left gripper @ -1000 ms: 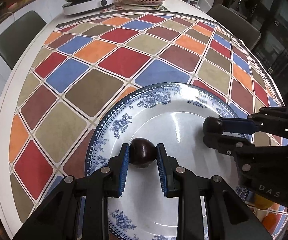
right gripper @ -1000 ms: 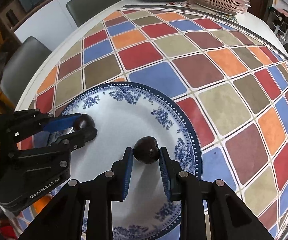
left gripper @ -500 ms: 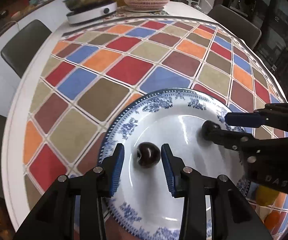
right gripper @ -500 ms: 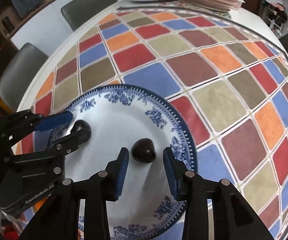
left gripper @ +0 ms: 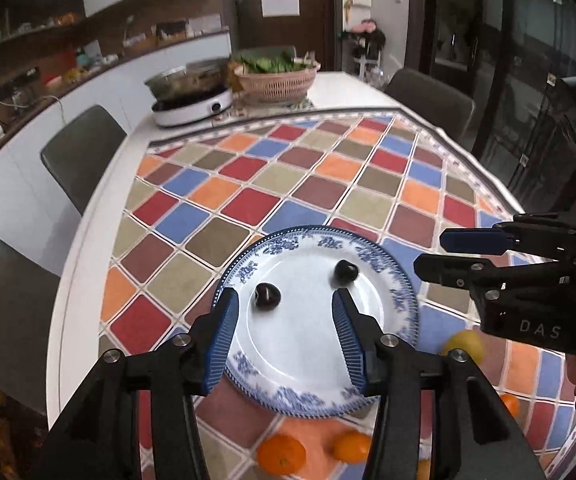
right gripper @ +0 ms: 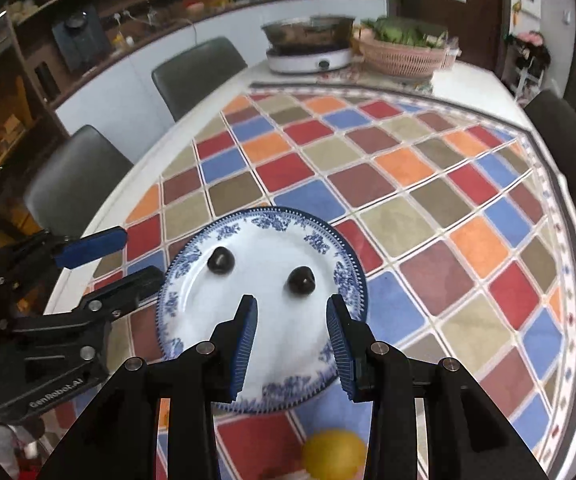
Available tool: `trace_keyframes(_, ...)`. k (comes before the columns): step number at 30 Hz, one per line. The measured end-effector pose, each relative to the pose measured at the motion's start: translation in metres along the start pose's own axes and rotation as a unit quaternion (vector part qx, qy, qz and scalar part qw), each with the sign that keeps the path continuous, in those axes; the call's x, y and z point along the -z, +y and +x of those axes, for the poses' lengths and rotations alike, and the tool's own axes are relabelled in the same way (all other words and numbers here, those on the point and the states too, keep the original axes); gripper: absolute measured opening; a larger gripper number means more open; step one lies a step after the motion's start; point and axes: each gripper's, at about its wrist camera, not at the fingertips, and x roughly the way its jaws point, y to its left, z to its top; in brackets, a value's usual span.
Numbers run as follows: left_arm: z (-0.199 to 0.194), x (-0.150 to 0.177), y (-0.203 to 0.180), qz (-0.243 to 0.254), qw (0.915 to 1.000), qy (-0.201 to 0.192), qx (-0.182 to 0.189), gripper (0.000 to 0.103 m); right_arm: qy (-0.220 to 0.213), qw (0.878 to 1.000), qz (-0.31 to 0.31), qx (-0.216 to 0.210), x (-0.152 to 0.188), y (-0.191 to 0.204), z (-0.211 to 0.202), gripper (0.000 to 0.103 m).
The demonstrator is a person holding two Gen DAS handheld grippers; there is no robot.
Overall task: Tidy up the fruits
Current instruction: 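Lower the plums onto the plate and open both grippers, then withdraw both grippers from the plate toward the remaining fruit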
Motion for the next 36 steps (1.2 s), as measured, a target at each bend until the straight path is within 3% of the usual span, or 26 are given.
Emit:
trace_keyframes(1, -0.009, 0.004, -0.002, -0.001, 1.0, -0.007, -0.003, 0.049, -0.008, 1.0, -0.001, 0.002, 0.004, 0.002, -0.008, 0.037)
trace_keyframes(4, -0.033, 0.014, -0.01, -0.005, 0.9995, -0.029, -0.012, 0.052, -0.035, 0.999, -0.006, 0.018, 0.016, 0.008, -0.034, 0.051)
trace_keyframes(9, -0.072, 0.036, -0.024, -0.017, 0.9979, -0.062, -0.011, 0.056, -0.082, 0.996, -0.019, 0.028, 0.043, 0.02, -0.073, 0.054)
trace_keyframes(12, -0.091, 0.05, -0.033, -0.014, 0.9967, -0.078, -0.016, 0.061, -0.1, 0.994, -0.012, 0.028, 0.06, 0.022, -0.091, 0.065)
trace_keyframes(17, -0.111, 0.069, -0.048, -0.017, 0.9959, -0.089, -0.008, 0.07, -0.115, 0.993, 0.001, 0.03, 0.088, 0.023, -0.111, 0.065)
trace_keyframes(23, -0.118, 0.084, -0.06, -0.03, 0.9955, -0.09, 0.001, 0.074, -0.115, 0.992, 0.036, 0.02, 0.116, 0.016, -0.123, 0.067)
trace_keyframes(36, -0.104, 0.117, -0.079, -0.034, 0.9961, -0.079, 0.02, 0.074, -0.116, 0.99, 0.057, 0.061, 0.158, 0.003, -0.124, 0.067)
